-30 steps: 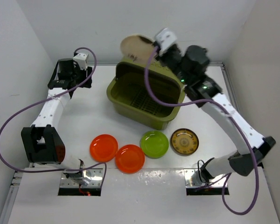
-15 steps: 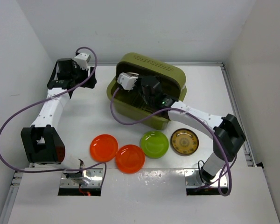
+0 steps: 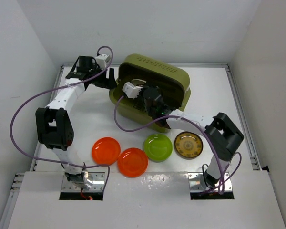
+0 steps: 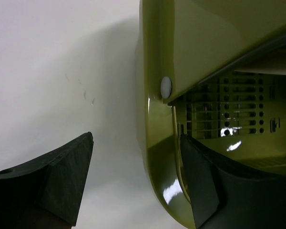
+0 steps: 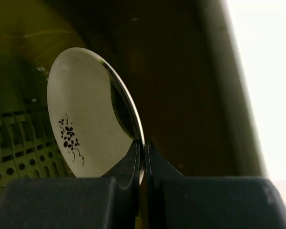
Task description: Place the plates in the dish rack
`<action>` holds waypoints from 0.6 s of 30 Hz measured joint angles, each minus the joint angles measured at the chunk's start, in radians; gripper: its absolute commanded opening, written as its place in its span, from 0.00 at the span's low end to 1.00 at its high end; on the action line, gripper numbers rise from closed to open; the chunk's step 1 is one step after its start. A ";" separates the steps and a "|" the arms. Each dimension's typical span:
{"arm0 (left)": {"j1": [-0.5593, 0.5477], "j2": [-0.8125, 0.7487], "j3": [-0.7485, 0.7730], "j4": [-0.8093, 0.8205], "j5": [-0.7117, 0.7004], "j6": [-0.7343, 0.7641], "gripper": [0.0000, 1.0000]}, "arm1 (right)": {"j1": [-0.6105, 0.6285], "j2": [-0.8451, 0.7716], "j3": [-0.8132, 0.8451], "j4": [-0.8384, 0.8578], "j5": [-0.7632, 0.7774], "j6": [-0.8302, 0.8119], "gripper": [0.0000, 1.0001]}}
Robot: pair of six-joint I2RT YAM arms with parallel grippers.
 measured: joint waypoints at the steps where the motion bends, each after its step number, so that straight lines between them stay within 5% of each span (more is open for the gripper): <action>1: -0.001 0.004 0.000 -0.009 -0.001 0.000 0.78 | -0.005 0.016 -0.002 0.015 0.003 0.000 0.00; 18: -0.032 -0.060 -0.067 -0.051 -0.069 0.068 0.78 | -0.080 0.209 0.085 0.000 0.005 0.197 0.00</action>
